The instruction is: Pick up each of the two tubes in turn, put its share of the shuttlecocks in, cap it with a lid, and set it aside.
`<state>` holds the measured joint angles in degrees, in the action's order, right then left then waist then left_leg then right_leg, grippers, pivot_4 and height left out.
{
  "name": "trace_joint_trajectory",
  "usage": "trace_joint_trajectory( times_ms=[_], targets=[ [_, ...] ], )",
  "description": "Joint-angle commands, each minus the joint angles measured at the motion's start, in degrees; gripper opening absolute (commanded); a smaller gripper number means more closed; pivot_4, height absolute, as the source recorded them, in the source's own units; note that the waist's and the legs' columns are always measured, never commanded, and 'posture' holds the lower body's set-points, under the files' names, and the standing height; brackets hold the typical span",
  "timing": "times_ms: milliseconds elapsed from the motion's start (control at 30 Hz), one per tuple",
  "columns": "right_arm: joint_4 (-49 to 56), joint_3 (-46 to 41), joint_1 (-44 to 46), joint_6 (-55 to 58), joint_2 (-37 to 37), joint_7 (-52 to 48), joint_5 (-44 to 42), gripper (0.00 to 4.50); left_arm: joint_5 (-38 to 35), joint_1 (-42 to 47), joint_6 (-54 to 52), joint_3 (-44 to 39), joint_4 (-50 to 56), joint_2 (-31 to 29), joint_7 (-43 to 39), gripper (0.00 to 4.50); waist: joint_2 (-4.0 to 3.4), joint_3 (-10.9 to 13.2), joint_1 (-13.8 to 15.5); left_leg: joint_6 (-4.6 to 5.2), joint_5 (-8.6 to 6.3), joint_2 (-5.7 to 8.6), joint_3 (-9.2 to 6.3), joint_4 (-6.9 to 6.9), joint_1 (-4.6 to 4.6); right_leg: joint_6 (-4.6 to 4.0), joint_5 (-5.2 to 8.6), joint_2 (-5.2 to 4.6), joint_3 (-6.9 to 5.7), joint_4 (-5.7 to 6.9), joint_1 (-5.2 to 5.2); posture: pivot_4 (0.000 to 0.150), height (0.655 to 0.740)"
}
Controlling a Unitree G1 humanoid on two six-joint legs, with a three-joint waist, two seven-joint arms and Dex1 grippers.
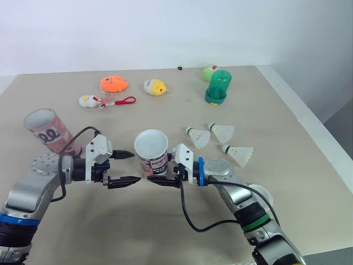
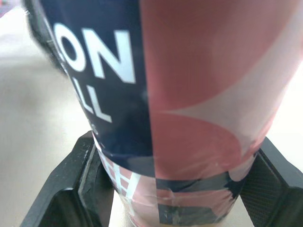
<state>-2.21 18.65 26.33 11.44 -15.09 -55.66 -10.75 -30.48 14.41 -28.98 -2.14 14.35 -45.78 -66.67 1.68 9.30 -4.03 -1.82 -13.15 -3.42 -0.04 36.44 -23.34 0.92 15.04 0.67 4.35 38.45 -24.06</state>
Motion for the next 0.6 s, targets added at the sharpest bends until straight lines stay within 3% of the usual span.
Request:
trace_joint_trajectory(
  times_ms=[33,167,267,367,600],
  targets=[
    [13.31,-10.56,-0.69,9.19,-3.35,3.87,-8.82,3.45,-6.38,5.78,-3.44,-2.9,5.02,0.89,1.54,4.5,0.11,0.14,0.61,0.0,0.0,0.01,-0.03,0.05,-0.04,0.0,0.0,0.0,-0.02,0.05,-0.02,0.15,0.74],
    [21.85,-21.34,-2.69,18.84,-8.08,9.12,-16.38,3.45,-7.8,10.99,-4.33,-0.11,5.39,5.17,3.96,4.5,0.09,0.19,1.77,-0.01,0.01,0.14,-0.09,0.18,0.0,0.05,0.01,-0.09,-0.05,0.17,0.07,0.15,0.74],
    [24.57,-31.3,-6.38,23.87,-12.46,12.68,-20.99,3.45,-4.19,14.91,-1.58,4.86,2.62,10.71,5.45,4.5,0.1,0.18,2.29,-0.02,0.01,0.23,-0.16,0.23,0.01,0.06,0.0,-0.11,-0.07,0.17,0.14,0.15,0.74],
    [22.82,-42.27,-11.83,24.74,-15.82,16.17,-22.63,3.45,0.77,19.17,3.45,10.79,-3.37,19.72,8.11,4.5,0.08,0.18,2.84,-0.01,0.01,0.37,-0.22,0.27,0.01,0.1,0.01,-0.13,-0.01,0.17,0.21,0.15,0.74],
    [12.32,-52.8,-18.41,19.34,-17.14,21.31,-20.07,3.45,8.9,21.98,14.24,17.67,-14.49,32.62,11.44,4.5,-0.01,0.17,2.14,0.03,0.0,0.51,-0.14,0.28,0.12,0.21,-0.02,-0.1,0.41,0.18,0.23,0.15,0.74]
  ],
)
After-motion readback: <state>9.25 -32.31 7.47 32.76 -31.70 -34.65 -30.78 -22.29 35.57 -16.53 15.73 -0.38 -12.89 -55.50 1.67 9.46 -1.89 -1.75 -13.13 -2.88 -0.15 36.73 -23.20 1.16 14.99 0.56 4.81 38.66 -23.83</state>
